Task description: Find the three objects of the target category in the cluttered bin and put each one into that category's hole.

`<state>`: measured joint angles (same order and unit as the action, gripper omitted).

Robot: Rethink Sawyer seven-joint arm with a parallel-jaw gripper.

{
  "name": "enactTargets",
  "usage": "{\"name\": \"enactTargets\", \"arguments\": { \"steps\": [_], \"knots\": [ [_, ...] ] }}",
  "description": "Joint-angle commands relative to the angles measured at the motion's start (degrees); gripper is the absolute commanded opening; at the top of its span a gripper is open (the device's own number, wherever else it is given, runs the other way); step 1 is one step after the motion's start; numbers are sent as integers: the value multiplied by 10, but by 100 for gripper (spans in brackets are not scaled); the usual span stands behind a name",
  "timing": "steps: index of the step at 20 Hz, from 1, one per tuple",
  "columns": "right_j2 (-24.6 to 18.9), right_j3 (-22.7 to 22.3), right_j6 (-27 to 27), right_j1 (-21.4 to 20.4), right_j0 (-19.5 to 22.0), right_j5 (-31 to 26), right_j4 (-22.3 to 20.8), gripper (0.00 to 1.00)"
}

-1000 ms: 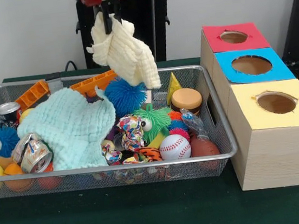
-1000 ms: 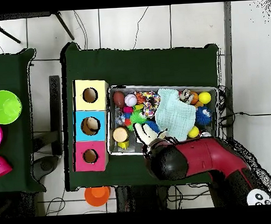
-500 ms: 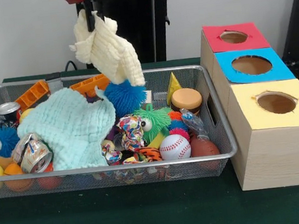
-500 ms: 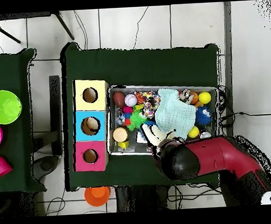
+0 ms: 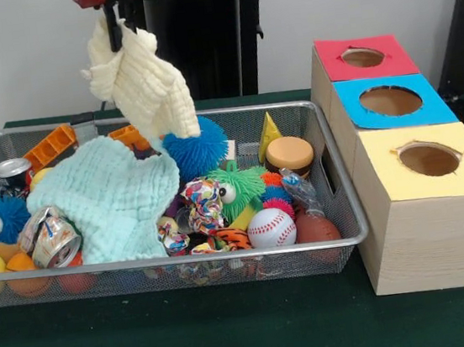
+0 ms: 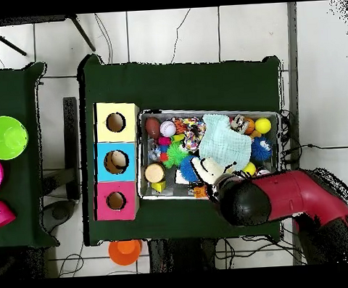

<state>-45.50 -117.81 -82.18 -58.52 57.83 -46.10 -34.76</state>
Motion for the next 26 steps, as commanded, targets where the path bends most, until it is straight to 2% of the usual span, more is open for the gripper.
{"name": "enactTargets", "arguments": {
  "steps": [1,7,9,16,21,26],
  "knots": [
    [-56,73,242,34,32,-87,-31,0],
    [-59,70,264,44,48,-90,-36,0],
    [-50,75,266,56,41,-99,-49,0],
    [-23,39,278,52,38,-114,-96,0],
    [-17,46,291,58,33,-140,-127,0],
    [-21,46,304,55,46,-145,-147,0]
  ]
}}
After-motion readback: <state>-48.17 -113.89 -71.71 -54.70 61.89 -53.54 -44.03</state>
